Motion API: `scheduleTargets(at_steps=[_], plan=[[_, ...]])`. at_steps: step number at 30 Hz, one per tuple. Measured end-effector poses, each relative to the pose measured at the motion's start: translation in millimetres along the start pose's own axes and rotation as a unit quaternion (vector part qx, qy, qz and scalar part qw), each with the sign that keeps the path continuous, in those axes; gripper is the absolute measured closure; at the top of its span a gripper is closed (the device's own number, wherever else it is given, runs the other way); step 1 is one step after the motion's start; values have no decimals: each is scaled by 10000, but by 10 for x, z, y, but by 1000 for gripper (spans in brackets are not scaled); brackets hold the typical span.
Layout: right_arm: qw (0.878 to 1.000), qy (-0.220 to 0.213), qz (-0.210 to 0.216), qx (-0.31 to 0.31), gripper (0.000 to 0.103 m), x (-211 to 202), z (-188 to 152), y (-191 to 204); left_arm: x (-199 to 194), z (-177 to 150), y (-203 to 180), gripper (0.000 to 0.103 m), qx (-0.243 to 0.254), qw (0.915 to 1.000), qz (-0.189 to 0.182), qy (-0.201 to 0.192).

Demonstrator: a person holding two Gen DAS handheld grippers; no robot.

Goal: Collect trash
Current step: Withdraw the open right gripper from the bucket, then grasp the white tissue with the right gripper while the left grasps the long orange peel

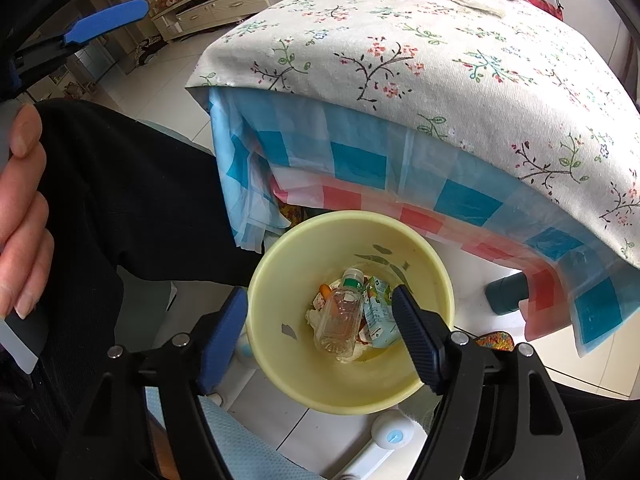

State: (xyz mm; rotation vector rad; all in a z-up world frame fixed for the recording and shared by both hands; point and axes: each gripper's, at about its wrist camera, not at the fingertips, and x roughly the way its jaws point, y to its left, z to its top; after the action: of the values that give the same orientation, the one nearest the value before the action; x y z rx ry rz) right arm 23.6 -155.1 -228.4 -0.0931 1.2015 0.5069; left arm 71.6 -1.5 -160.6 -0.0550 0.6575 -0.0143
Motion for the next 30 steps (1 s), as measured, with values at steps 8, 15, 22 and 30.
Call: scheduleTargets(at_steps=[8, 15, 22, 30], plan=[[9992, -411, -19, 19, 30, -165, 30, 28, 12, 28, 39, 22, -66, 9998, 163, 10], [9878, -1509, -363, 110, 26, -639, 129, 11, 27, 102, 133, 21, -290, 9995, 90, 43], [9768, -2039, -453, 473, 26, -933, 371, -218, 144, 297, 165, 21, -188, 9997, 92, 112], [9735, -2114, -637, 600, 26, -983, 826, -533, 485, 619, 208, 20, -62, 9993, 51, 371]])
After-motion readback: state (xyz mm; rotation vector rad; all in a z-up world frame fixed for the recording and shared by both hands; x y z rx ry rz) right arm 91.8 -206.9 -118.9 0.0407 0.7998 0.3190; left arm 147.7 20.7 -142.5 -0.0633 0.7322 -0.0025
